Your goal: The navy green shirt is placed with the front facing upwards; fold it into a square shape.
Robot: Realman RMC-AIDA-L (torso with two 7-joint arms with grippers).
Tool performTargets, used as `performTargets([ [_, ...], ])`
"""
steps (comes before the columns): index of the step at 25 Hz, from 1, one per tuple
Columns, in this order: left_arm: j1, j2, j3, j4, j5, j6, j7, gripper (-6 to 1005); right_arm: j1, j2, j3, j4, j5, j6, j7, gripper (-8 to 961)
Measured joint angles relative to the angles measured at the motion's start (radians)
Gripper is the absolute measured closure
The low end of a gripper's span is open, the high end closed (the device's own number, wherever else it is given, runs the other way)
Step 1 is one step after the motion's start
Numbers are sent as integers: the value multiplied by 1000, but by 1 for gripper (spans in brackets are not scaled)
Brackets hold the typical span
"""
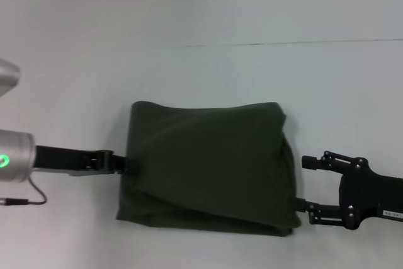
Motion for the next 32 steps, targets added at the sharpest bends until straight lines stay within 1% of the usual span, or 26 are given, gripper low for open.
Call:
performTargets([
  [5,28,-3,-73,14,22,35,45,848,22,0,0,14,4,8,1,87],
  [12,33,-3,-95,-14,41,40,108,847,46,1,-10,24,5,4,15,84],
  [16,36,-3,-100,-9,49,30,138,846,52,0,-12,24,4,-5,15,83],
  [20,37,-3,-133,6,42,34,217,680,53,-1,-12,19,0,-17,15,81],
  [25,35,-1,-179,71,10,59,316,503,51,-1,-11,16,3,-24,13,79],
  [27,34,0,-186,91,-40,108,416,436,51,-1,-16,18,-1,-35,10,78],
  [29,34,-2,-186,92,-85,173,542,340,51,-1,-34,18,-3,-52,9,77],
  [32,38,-5,-187,64,-126,241,706,197,51,-2,-87,15,-3,-85,11,77],
])
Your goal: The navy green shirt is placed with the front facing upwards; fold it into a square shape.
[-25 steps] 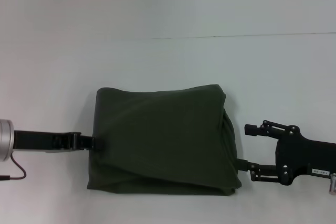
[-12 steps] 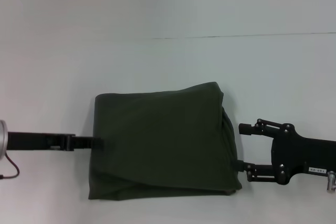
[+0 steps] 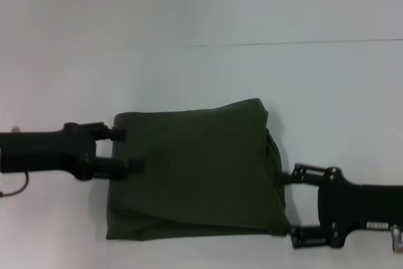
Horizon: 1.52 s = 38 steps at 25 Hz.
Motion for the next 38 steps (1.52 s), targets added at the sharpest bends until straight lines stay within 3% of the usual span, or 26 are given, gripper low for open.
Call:
performTargets([
  [6,16,4,-32,-106,-17,161,243,124,15,5,-103,26,3,-23,3,77],
  [12,77,-14,-68,-120,-19,217,340,63,67,6,-121,112,10,12,-18,77],
  [21,135,-36,-79,-122,1,232,418,62,112,7,-122,143,11,11,-24,76],
  [38,143,-41,-79,-120,33,237,431,62,120,9,-122,151,11,-15,-22,76],
])
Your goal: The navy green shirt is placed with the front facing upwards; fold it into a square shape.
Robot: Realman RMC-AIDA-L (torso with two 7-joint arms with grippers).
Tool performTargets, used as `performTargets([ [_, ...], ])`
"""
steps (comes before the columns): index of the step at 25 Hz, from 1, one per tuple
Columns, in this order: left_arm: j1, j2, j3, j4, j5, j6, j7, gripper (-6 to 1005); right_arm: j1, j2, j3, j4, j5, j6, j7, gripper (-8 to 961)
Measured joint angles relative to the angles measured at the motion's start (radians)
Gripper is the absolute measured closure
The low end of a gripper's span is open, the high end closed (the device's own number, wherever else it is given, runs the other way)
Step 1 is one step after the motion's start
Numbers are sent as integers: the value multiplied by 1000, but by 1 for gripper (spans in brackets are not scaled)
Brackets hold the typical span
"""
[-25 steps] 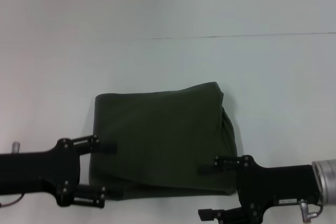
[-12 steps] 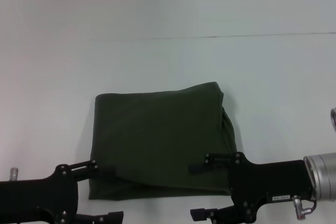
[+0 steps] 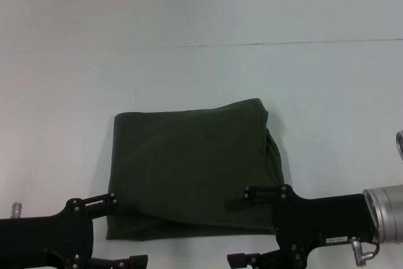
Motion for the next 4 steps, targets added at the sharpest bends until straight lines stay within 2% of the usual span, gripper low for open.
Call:
performTargets([
  [4,0,0,3,0,0,0,0,62,0,0,-1,1,0,0,0,76],
])
